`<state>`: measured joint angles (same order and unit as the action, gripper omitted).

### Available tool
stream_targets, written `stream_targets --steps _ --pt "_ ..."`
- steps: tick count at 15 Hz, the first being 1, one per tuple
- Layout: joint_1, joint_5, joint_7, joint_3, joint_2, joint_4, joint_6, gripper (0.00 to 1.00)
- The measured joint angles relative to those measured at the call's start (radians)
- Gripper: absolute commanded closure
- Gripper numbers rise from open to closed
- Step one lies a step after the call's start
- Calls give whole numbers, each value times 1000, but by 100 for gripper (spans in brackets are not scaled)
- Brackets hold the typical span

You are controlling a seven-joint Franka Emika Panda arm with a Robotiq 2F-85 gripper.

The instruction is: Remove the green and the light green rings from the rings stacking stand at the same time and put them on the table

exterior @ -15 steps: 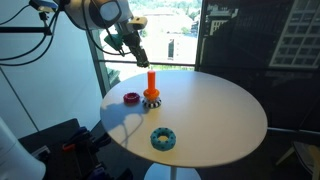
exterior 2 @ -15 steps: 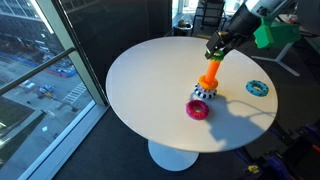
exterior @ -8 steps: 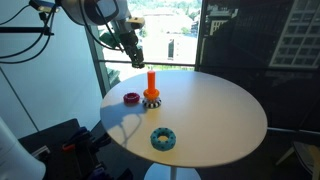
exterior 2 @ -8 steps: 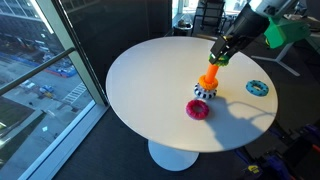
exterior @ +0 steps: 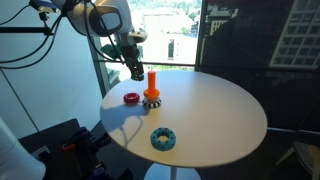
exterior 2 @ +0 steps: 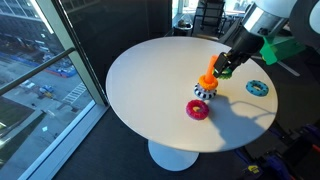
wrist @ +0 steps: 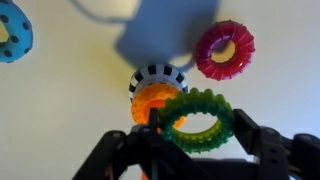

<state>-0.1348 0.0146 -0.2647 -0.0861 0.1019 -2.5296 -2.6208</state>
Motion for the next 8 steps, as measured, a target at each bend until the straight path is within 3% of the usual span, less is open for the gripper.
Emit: stream_targets --steps 8 --pt "35 -45 0 2 -96 -16 0 51"
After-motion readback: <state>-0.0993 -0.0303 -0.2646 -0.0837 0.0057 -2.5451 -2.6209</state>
